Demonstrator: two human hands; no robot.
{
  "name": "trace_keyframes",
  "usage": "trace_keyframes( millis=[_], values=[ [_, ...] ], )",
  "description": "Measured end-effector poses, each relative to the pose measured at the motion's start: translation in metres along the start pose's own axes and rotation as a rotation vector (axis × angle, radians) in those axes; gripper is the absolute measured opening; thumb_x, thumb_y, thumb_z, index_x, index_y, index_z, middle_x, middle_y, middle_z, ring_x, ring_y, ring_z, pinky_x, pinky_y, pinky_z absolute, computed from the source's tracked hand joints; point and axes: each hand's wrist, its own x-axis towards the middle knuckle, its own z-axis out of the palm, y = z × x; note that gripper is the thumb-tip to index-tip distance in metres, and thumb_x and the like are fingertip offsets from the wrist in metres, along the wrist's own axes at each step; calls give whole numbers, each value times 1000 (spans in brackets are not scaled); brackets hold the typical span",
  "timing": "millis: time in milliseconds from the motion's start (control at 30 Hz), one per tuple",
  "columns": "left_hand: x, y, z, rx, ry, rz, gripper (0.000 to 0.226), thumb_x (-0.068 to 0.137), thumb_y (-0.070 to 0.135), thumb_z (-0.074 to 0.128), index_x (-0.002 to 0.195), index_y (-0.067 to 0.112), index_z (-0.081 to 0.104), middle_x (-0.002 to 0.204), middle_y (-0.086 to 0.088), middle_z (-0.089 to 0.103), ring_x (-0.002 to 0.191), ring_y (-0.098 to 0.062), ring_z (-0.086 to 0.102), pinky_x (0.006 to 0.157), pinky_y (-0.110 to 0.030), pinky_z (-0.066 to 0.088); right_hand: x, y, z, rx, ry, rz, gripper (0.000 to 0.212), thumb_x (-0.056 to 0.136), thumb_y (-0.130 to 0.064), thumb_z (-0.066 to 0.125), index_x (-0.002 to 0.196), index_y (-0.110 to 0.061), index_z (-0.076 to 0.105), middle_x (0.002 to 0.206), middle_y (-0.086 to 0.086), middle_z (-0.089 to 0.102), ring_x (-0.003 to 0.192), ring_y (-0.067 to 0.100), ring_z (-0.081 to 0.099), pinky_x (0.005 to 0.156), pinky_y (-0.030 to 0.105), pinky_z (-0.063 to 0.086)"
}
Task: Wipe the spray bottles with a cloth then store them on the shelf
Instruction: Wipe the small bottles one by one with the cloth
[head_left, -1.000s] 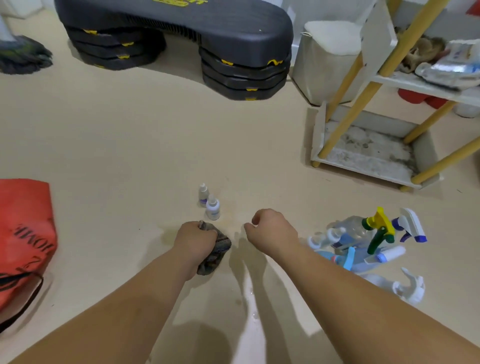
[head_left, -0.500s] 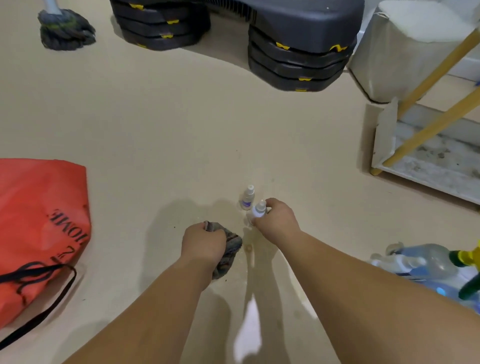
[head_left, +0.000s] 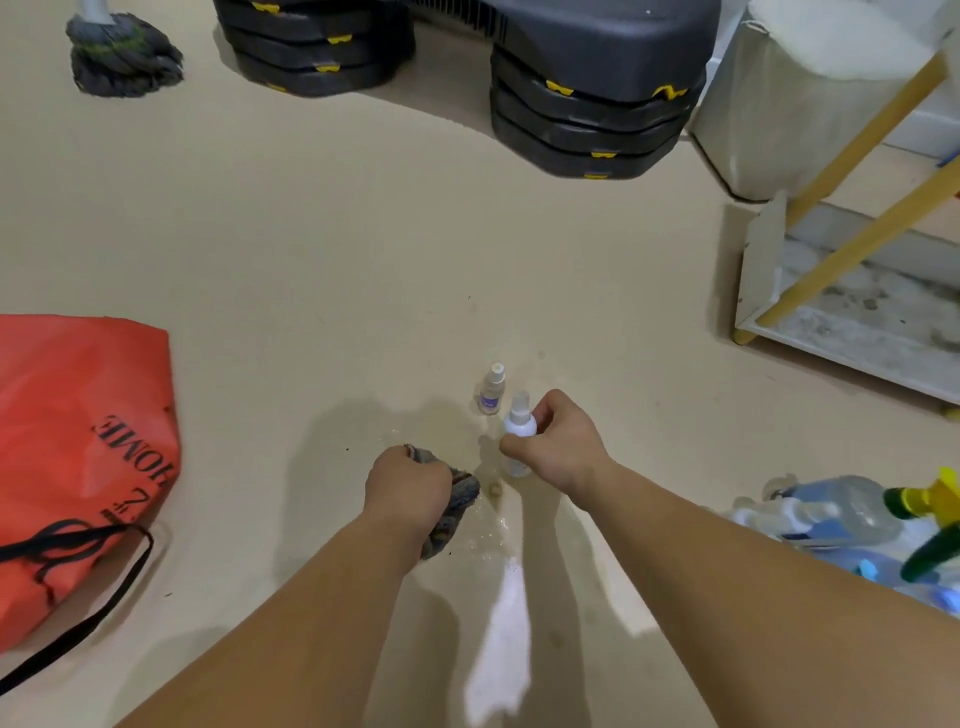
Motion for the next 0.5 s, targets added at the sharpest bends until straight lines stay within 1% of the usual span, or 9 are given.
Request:
trace_keyframes(
  millis=[100, 167, 200, 267, 333, 400, 433, 467, 500],
  values=[
    [-14, 11, -4, -14, -108, 16, 11, 82, 2, 51, 77, 12, 54, 68, -13, 53, 60, -26, 43, 51, -29, 36, -13, -12, -18, 120, -31, 34, 34, 77, -19, 78, 98, -8, 54, 88, 3, 57, 72, 20, 53, 66, 33, 48],
    [-28, 22, -5, -71, -157, -1, 13, 80, -1, 52, 77, 10, 58, 61, -15, 55, 57, -28, 43, 50, -30, 36, -27, -19, -36, 232, -61, 76, 35, 79, -21, 77, 105, -5, 59, 93, 6, 66, 77, 21, 64, 71, 35, 55],
    [-37, 28, -6, -104, -175, -4, 11, 79, -1, 52, 76, 7, 59, 60, -16, 55, 59, -29, 41, 51, -30, 35, -36, -24, -47, 267, -79, 80, 33, 81, -23, 76, 106, -7, 61, 95, 6, 70, 80, 20, 69, 73, 35, 58],
    [-58, 41, -5, -186, -226, -13, 11, 79, 3, 53, 71, 6, 61, 66, -20, 57, 67, -32, 40, 56, -32, 31, -54, -33, -70, 313, -118, 60, 25, 84, -24, 73, 103, -10, 63, 94, 5, 74, 82, 18, 74, 76, 36, 60],
    [-83, 53, -4, -278, -317, 4, 16, 82, 9, 50, 72, 9, 63, 75, -20, 57, 73, -31, 38, 61, -33, 26, -74, -45, -96, 345, -154, 39, 23, 87, -24, 70, 104, -9, 68, 94, 5, 74, 81, 19, 74, 79, 39, 61],
    [-108, 65, -2, -397, -436, 15, 16, 87, 11, 43, 77, 13, 55, 73, -11, 47, 69, -25, 27, 61, -33, 19, -94, -58, -127, 373, -200, 26, 24, 89, -24, 68, 108, -9, 72, 91, 6, 73, 79, 19, 72, 81, 41, 60],
    [-120, 71, -2, -441, -471, 35, 16, 90, 11, 40, 79, 13, 52, 71, -8, 45, 67, -24, 23, 60, -33, 18, -105, -66, -142, 388, -228, 22, 24, 91, -24, 66, 109, -9, 73, 90, 6, 72, 79, 20, 70, 80, 41, 60],
    [-133, 79, -3, -465, -473, 68, 18, 93, 12, 38, 84, 10, 54, 71, -9, 48, 66, -24, 27, 59, -34, 21, -116, -73, -157, 402, -254, 15, 23, 93, -25, 64, 108, -10, 73, 91, 8, 71, 81, 21, 68, 80, 39, 59],
    [-145, 88, -4, -485, -462, 112, 21, 94, 12, 38, 89, 7, 58, 75, -13, 54, 68, -25, 35, 59, -35, 26, -128, -82, -170, 418, -274, 6, 22, 94, -24, 61, 107, -11, 72, 93, 9, 70, 84, 23, 65, 81, 39, 57]
  ],
)
